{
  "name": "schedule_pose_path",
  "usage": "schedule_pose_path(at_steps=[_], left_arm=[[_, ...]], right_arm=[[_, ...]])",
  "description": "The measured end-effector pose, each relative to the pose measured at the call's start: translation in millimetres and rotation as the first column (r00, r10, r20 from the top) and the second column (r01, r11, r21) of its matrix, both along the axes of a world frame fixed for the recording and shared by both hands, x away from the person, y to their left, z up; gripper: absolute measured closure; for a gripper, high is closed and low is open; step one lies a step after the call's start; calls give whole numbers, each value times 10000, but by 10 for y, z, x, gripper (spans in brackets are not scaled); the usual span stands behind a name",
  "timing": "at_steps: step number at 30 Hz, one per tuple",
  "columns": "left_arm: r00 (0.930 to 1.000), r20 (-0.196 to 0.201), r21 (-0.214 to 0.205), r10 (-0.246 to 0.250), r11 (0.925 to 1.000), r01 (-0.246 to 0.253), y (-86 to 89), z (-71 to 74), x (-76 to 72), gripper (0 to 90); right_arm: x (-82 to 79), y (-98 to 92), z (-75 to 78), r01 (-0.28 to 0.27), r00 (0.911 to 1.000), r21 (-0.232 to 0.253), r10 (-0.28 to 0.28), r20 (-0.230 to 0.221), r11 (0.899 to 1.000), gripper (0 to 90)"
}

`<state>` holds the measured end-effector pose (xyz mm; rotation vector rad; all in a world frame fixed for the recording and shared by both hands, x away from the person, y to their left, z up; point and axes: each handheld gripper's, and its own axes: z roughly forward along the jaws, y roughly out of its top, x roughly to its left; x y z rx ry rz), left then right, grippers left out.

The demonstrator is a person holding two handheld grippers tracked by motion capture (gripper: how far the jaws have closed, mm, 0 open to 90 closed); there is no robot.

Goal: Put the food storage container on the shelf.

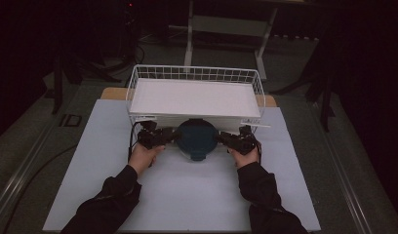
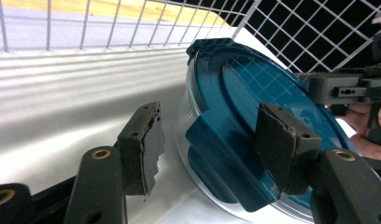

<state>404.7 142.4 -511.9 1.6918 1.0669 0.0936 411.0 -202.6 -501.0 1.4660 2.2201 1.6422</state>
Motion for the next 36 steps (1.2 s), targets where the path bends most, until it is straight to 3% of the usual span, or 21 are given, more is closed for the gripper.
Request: schedule_pose_path(at_steps=[1,4,8,10,12,13,15,16,17,18,20,22,24,28,33,36], left_arm=[[9995,240,78,-203,9998,201,3,-2,17,417],[9994,355,144,-11,9999,6,-11,-2,10,416],[9994,355,28,30,10000,-31,-15,-10,10,408],[9995,263,94,175,9998,-177,-13,1,-2,389],[9997,219,-110,81,9999,-79,-22,8,-21,296],[9989,433,-60,-188,9998,191,-32,14,-52,219],[9983,451,-101,-368,9993,373,-39,19,-76,189],[9928,765,123,-919,9958,912,-28,35,-101,133],[9928,765,123,-919,9958,912,-28,35,-101,129],[9925,861,-183,-869,9959,888,-16,65,-168,85],[9897,1051,-25,-968,9952,976,9,85,-183,8],[9925,938,-461,-778,9955,824,17,126,-279,7],[9886,1073,65,-1061,9943,1060,27,166,-371,1],[9844,1093,443,-1381,9900,1340,22,213,-496,1],[9817,1058,403,-1584,9871,1550,8,253,-615,1],[9788,1169,629,-1685,9848,1620,-6,303,-713,1]], right_arm=[[0,0,0,0,10000,0,0,0,10000,489],[15,16,2,189,9994,-154,-184,296,9997,489],[17,33,5,334,9975,-286,-315,626,9990,490],[-7,40,16,345,9980,-293,-329,531,9990,480],[-58,49,50,395,9977,-325,-376,567,9987,455],[-86,47,77,289,9957,-311,-260,892,9991,445],[-109,57,96,244,9956,-401,-206,919,9989,438],[-148,64,121,99,9927,-594,-27,1203,9982,438],[-148,64,121,99,9927,-594,-27,1203,9982,438],[-201,56,147,49,9919,-595,27,1267,9982,453],[-253,43,175,-112,9930,-492,169,1172,9987,452],[-325,47,202,-259,9910,-608,337,1296,9978,453],[-398,61,210,-412,9904,-644,493,1291,9971,446],[-569,118,216,-628,9903,-615,699,1205,9961,419],[-740,206,233,-1047,9871,-524,1102,1161,9931,443],[-802,250,242,-1197,9846,-636,1266,1201,9908,459]])
